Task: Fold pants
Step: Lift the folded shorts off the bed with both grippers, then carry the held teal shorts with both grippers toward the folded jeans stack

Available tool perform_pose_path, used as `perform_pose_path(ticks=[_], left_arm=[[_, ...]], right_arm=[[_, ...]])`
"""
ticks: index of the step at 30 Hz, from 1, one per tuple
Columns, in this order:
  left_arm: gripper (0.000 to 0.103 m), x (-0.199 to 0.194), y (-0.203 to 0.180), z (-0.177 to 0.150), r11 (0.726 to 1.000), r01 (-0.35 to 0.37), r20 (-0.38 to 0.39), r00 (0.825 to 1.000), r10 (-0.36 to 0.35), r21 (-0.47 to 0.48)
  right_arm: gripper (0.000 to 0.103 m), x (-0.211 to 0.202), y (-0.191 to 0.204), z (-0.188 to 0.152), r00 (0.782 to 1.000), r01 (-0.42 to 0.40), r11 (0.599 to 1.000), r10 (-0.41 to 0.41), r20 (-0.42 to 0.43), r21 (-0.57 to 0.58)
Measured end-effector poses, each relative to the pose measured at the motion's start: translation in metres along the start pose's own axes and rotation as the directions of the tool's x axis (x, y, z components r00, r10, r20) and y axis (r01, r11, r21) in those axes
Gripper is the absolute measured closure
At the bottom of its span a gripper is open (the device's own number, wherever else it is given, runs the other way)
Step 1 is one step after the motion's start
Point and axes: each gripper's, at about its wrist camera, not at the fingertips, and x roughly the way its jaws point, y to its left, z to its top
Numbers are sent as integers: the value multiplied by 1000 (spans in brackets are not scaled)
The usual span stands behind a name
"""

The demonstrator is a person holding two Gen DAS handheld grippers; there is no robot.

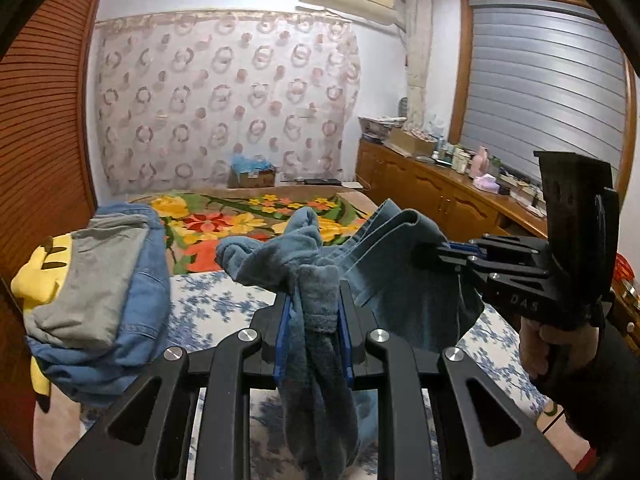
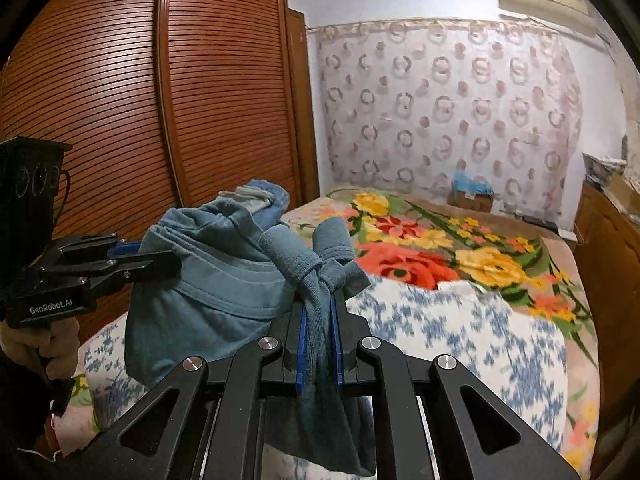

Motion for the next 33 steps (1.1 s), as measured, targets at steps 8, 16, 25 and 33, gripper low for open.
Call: perform_pose_path(ticks=[8, 16, 25, 33], left_arm=[[81, 0, 41, 15, 994, -96, 9, 995, 97, -54], [81, 3, 80, 38, 980, -184, 23, 982, 186, -73], [81, 7, 116, 51, 962, -256, 37, 965, 260, -100], [81, 0, 127, 33, 940, -291, 43, 952, 303, -177]], right_arm=[[93, 55, -12, 35, 998, -66, 995, 66, -5, -70], [93, 107, -19, 69, 992, -119, 983, 123, 17, -140], [93, 141, -26, 83, 983, -164, 975, 174, 55, -147], [93, 186, -20, 93, 977, -200, 959, 211, 34, -198]])
